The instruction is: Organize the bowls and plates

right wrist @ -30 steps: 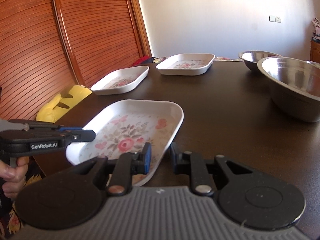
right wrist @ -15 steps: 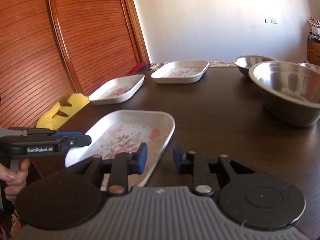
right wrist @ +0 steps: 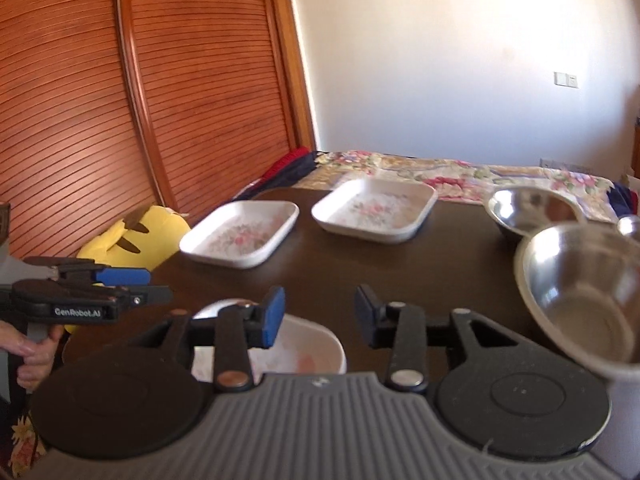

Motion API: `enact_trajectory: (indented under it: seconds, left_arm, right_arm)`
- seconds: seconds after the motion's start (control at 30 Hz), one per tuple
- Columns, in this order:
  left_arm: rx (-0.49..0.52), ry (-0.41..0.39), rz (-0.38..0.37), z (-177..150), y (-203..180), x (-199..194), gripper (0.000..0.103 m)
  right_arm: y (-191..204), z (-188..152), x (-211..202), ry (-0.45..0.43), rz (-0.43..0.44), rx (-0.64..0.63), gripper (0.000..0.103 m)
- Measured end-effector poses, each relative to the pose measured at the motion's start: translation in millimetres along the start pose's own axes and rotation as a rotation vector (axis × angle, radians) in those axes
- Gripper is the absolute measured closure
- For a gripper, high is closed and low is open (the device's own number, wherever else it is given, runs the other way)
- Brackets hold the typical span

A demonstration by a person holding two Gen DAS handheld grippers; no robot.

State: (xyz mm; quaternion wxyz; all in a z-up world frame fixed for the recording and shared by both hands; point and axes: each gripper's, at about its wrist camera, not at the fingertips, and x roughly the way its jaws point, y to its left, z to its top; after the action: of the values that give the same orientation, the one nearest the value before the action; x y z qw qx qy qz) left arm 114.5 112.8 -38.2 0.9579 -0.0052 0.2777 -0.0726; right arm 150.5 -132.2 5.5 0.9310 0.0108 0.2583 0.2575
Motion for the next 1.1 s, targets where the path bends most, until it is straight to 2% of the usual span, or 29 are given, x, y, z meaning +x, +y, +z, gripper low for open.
enact_trajectory:
  seconds: [0.17,0.23,0.53,0.6,0.7,0.87,1.1]
  left_arm:
    - [0.020,-0.008,0.013,14,20,14,0.022]
    - [0.025,-0.011,0.020,19,29,20,0.020]
    - [0.015,0.004,0.017,35,66,52,0.021]
    - [0.013,0.013,0.014,37,73,60,0.025]
    - [0.011,0.027,0.005,41,80,71,0.036]
    - [-0.007,0.047,-0.001,47,93,89,0.048]
    - [-0.021,0.064,0.001,49,104,104,0.059]
  right_arm:
    - [13,22,24,0.029,0.050,-0.025,0.045]
    - [20,29,37,0.041,0.066,-0.038,0.038]
    - [32,47,90,0.143,0.102,-0.035,0.038]
    - [32,50,100,0.166,0.113,-0.030,0.039]
    - [33,54,115,0.202,0.120,-0.023,0.040]
    - [37,59,141,0.255,0.123,-0.017,0.052]
    - [34,62,168,0.315,0.125,0.019,0.066]
